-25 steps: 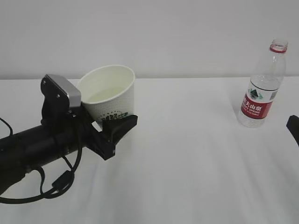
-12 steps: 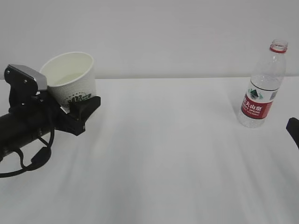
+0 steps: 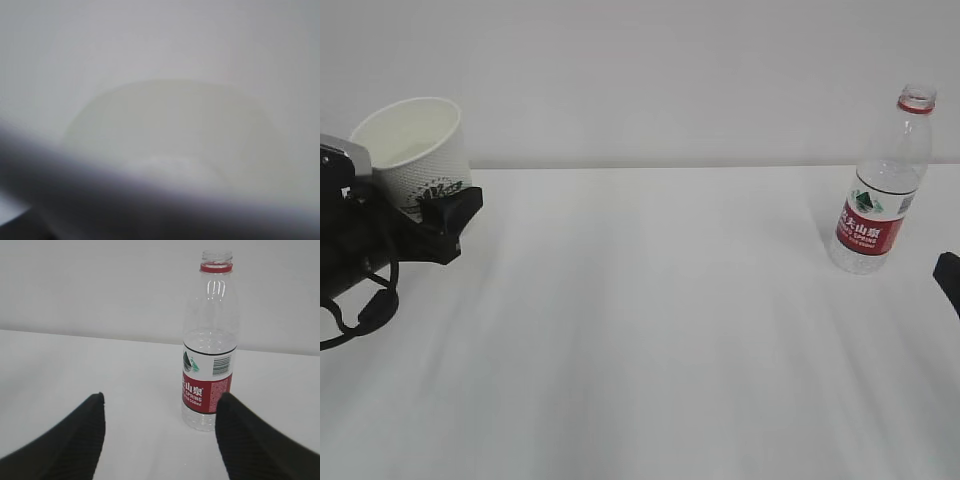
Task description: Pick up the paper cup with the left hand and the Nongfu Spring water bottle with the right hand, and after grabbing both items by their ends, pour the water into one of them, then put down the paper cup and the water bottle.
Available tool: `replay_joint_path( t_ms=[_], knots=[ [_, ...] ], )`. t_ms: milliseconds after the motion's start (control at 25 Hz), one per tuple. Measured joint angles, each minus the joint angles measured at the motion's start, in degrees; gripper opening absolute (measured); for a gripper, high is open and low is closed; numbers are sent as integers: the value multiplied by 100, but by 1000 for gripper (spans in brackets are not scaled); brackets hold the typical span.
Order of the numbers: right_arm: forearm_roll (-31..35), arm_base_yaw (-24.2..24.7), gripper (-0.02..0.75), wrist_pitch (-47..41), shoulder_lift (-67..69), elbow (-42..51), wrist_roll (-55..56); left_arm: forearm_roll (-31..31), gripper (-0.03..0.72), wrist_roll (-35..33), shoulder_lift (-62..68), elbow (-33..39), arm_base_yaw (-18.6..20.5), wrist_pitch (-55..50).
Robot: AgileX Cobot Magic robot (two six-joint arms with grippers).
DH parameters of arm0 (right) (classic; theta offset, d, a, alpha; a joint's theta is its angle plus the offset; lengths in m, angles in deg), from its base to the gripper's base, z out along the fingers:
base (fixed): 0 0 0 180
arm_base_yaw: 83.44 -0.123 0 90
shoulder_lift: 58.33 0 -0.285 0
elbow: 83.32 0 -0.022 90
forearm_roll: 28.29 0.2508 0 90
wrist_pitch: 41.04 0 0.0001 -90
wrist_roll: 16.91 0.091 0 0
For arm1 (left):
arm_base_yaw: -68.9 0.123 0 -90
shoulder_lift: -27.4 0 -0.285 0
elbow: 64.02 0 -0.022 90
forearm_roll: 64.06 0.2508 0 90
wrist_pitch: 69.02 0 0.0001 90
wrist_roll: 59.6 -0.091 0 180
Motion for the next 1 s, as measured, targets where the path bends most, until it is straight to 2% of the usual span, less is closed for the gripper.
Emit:
replay_joint_path(
  t_ms=[640,1000],
  knots=[
    [47,0,517,0,0,0,0,-671,501,-11,0,0,557,0],
    [70,0,516,0,0,0,0,-759,501,-11,39,0,898,0]
  ],
)
